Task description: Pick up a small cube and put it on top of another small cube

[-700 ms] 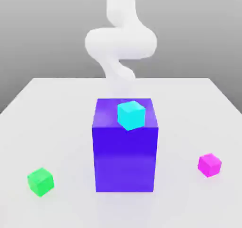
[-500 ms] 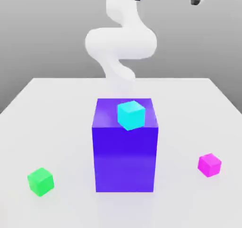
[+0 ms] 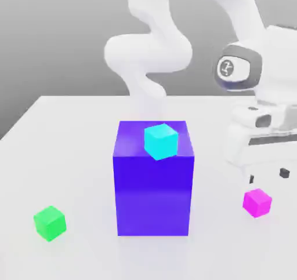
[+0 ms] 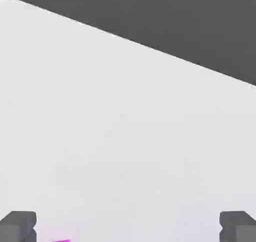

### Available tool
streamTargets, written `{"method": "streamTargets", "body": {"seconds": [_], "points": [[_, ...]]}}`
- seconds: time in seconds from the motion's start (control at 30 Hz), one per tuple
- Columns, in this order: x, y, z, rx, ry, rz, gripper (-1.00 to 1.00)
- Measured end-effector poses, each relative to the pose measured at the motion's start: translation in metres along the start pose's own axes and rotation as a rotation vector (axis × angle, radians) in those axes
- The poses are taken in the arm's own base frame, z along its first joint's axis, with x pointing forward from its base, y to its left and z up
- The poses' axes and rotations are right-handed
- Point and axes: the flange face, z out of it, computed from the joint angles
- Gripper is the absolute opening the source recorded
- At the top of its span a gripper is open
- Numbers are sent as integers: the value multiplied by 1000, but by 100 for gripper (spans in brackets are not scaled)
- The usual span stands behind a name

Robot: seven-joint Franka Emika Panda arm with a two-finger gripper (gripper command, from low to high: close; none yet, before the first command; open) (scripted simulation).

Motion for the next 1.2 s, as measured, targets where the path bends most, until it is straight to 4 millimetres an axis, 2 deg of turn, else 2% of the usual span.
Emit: {"method": "streamTargets", "body": {"seconds": [0.03,0.1,0.4,0.43,0.63,1.0,1.03,1.07,1.1,1.2], "points": [[-17,1,13,-7,-33,-14,0],[-33,2,30,-10,-69,-22,0],[-43,4,89,-11,-82,-23,0],[-44,5,94,-14,-81,-24,-100],[-44,5,97,-13,-80,-25,-100],[-39,3,35,-12,-80,-24,-100],[-38,-6,27,7,-73,-46,-100],[-30,-12,21,22,-65,-48,-100],[-14,-10,17,28,-58,-23,-100],[52,15,11,27,-38,112,-100]]}}
